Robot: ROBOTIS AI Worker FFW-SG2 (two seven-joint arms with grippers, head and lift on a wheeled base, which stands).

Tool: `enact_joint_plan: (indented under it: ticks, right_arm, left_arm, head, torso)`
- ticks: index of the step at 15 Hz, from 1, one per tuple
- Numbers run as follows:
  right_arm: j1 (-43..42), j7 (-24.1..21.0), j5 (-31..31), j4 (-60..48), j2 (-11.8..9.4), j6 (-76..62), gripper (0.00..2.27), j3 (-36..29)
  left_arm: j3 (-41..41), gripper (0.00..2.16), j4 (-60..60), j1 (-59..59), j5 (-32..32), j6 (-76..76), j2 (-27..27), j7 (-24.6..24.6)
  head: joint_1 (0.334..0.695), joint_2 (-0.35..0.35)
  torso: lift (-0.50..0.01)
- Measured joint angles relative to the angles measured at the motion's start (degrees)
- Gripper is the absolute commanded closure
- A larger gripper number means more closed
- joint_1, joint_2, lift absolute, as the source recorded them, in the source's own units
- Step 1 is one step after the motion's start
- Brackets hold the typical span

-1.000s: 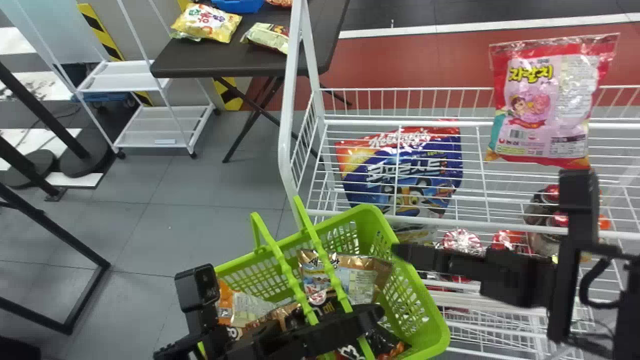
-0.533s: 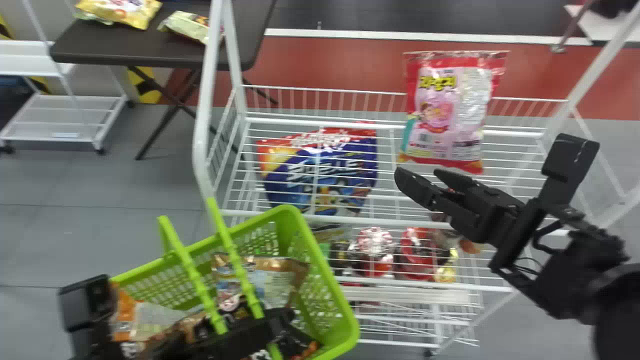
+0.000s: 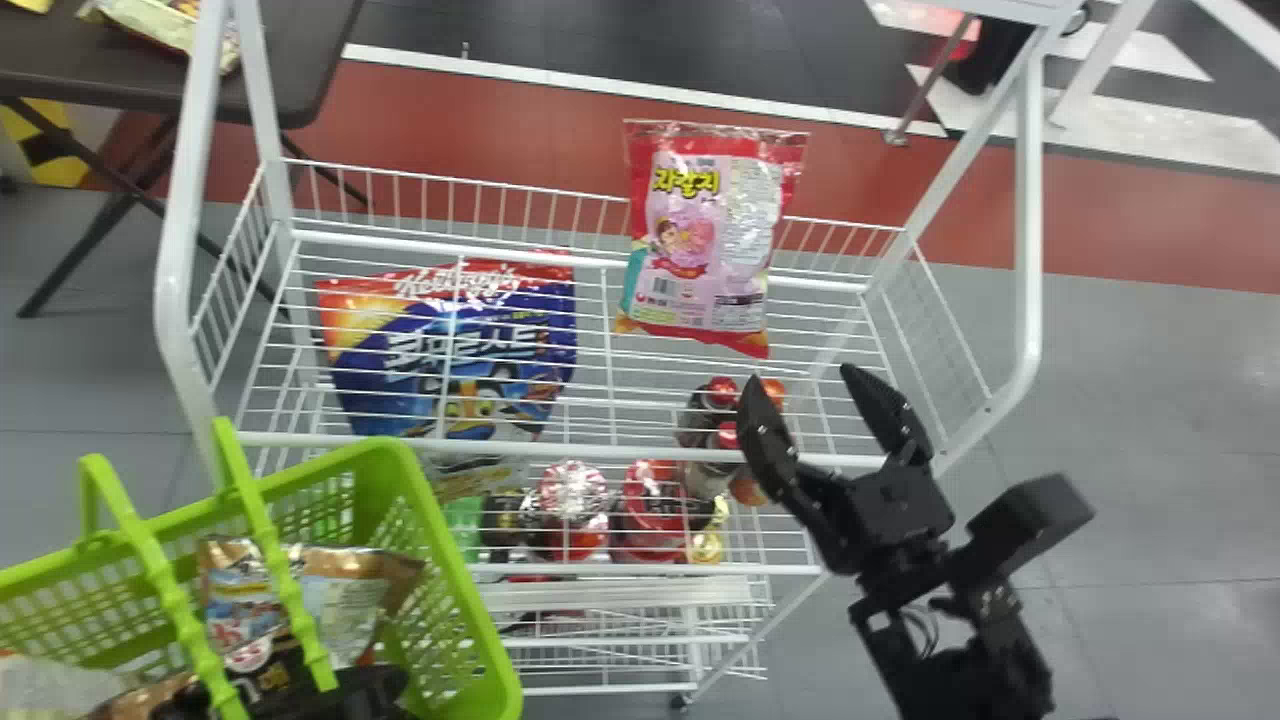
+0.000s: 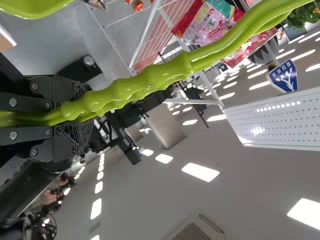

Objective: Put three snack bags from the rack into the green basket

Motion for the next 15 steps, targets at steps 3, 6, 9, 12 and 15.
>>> enact_joint_plan:
  ticks: [3,6,9,12,15]
  right_arm:
    - [2.7,-0.9,1.5,3.5,1.4,-7.2,0.07,0.1]
    - [4.2,-1.6,2.4,4.3,2.3,-8.8,0.07,0.0]
    - [5.2,-2.1,2.8,3.7,2.6,-8.8,0.07,-0.1]
    - [5.7,-2.3,2.8,3.4,2.9,-8.5,0.07,0.1]
    - [6.1,-3.2,3.4,2.7,3.1,-7.9,0.08,0.2]
  left_arm:
    - [-1.6,2.15,-1.6,0.5,-3.1,0.8,0.0,0.2]
    - [-2.4,2.15,-1.9,0.6,-4.5,1.5,0.0,0.3]
    - [-2.8,2.15,-2.3,0.6,-4.9,2.9,0.0,0.6]
    - [-3.0,2.15,-2.8,0.6,-5.2,4.5,0.0,0.8]
    - [-3.1,2.15,-3.3,0.5,-5.3,5.6,0.0,0.9]
  head:
    - [0.695,-0.35]
    - [0.695,-0.35]
    - [0.695,-0.35]
    - [0.695,-0.35]
    - [0.695,-0.35]
  torso:
    - [0.0]
    - [0.0]
    - [0.0]
    - [0.0]
    - [0.0]
